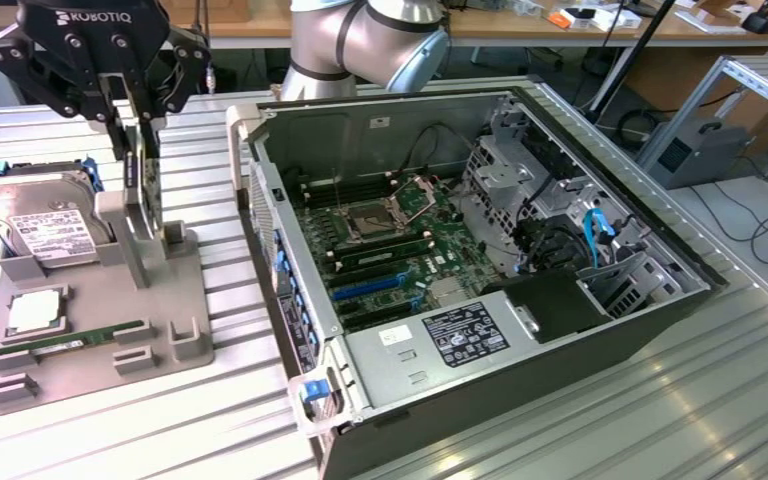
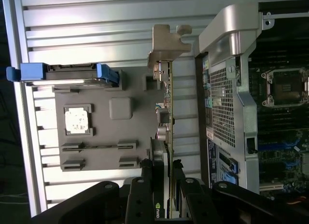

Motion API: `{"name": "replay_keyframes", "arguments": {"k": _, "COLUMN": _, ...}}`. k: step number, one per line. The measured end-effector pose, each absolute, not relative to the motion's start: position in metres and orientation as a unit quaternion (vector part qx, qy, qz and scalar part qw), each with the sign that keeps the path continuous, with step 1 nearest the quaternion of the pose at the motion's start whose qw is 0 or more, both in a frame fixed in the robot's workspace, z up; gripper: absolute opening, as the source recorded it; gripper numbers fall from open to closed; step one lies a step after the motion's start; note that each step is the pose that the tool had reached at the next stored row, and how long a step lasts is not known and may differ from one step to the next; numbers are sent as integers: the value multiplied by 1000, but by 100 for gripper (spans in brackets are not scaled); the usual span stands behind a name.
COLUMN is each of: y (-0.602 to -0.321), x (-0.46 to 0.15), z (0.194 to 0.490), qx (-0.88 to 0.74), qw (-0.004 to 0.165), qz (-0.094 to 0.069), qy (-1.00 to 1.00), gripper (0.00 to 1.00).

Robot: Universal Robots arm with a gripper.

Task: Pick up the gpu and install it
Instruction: 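Pick up the gpu and move the gpu toward the slot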

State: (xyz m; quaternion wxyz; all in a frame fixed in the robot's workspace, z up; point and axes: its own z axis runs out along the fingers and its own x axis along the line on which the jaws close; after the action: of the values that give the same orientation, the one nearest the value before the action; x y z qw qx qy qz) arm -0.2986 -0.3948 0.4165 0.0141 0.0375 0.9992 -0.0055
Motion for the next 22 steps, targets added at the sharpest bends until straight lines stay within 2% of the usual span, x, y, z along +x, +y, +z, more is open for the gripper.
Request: {"name": "replay_keyframes", "arguments": {"k": 22, "y": -395, "x": -299, "z": 426, "qx": 38, "qw": 14, "qz": -4, "qy": 999, "gripper": 27}}
